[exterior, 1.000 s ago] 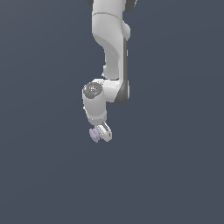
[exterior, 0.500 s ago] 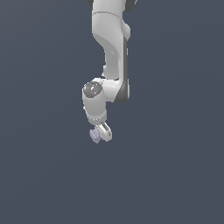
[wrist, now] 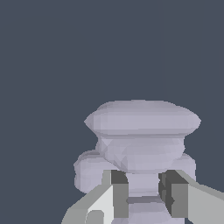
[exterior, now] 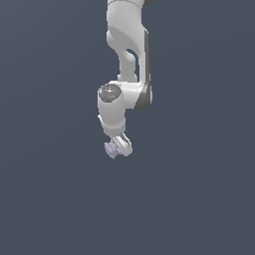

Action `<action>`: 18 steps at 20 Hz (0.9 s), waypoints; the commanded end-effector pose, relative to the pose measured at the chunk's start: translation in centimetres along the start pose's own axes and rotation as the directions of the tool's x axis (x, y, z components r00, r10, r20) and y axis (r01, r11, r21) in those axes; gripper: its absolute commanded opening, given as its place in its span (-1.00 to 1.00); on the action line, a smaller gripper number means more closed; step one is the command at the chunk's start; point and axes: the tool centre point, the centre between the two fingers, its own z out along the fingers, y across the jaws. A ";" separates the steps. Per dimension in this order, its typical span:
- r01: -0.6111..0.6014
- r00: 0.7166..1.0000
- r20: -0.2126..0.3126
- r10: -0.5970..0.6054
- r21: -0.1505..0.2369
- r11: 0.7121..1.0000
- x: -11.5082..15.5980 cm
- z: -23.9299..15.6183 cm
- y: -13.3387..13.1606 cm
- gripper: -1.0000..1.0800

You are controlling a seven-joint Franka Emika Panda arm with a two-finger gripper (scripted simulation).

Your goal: Pick up the object and move it to a goal position.

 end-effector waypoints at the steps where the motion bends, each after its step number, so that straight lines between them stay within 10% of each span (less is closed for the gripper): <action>1: 0.000 1.000 0.000 0.000 0.001 1.000 -0.8 -1.6 -0.2 -1.00; 18: -0.001 1.000 -0.003 0.001 -0.006 1.000 -9.1 -19.1 -2.6 -1.00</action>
